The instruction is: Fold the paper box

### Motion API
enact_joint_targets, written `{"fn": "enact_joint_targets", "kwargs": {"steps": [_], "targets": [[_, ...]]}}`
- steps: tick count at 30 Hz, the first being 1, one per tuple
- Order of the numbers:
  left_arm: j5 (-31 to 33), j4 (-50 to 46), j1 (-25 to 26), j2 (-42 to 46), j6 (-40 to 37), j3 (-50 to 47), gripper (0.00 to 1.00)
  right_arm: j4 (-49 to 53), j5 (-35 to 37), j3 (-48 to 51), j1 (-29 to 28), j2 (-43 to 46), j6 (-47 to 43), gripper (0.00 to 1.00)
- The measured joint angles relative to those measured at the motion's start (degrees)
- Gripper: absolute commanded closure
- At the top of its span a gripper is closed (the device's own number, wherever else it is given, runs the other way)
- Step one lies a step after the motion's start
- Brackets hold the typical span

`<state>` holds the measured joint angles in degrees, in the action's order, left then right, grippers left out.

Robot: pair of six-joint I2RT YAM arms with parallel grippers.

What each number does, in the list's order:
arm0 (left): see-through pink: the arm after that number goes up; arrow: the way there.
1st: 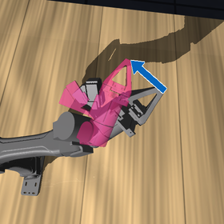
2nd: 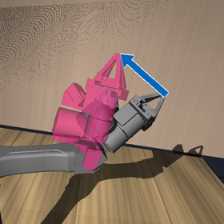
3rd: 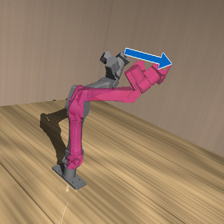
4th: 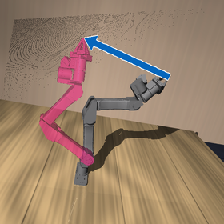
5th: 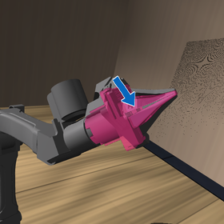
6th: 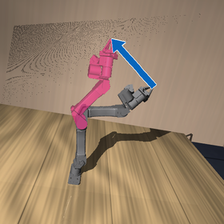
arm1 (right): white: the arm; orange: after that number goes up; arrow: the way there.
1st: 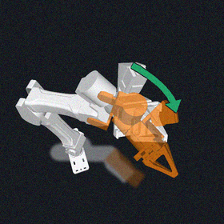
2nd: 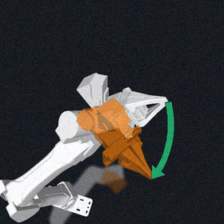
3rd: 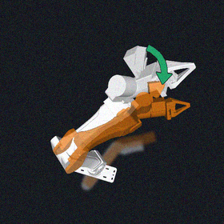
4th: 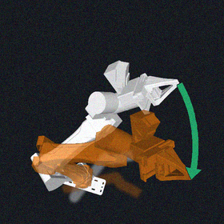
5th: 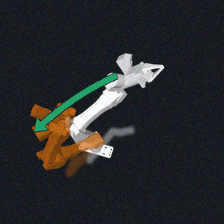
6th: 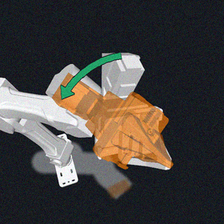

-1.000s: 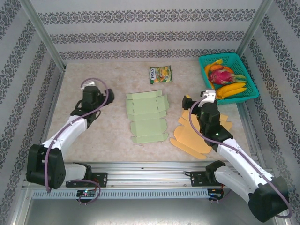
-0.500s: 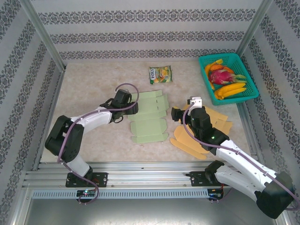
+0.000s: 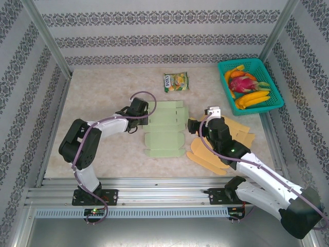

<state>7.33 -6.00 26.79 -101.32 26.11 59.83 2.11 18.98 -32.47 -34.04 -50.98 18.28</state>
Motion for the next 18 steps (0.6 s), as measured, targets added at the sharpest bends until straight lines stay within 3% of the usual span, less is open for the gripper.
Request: {"fn": "enact_joint_targets", "kwargs": {"steps": [9, 14, 18], "targets": [[1.3, 4.3, 0.0, 14.8, -7.1, -4.3, 1.0, 0.6, -7.5, -4.4, -0.2, -8.0, -7.1, 0.05], [-3.1, 17.2, 0.0, 25.0, -15.5, -13.8, 1.0, 4.4, -20.7, -17.6, 1.3, -14.9, -18.6, 0.25], [-7.1, 23.8, 0.0, 28.7, -21.0, -19.8, 1.0, 8.6, -34.8, -28.8, 6.1, -20.7, -30.8, 0.4]]}}
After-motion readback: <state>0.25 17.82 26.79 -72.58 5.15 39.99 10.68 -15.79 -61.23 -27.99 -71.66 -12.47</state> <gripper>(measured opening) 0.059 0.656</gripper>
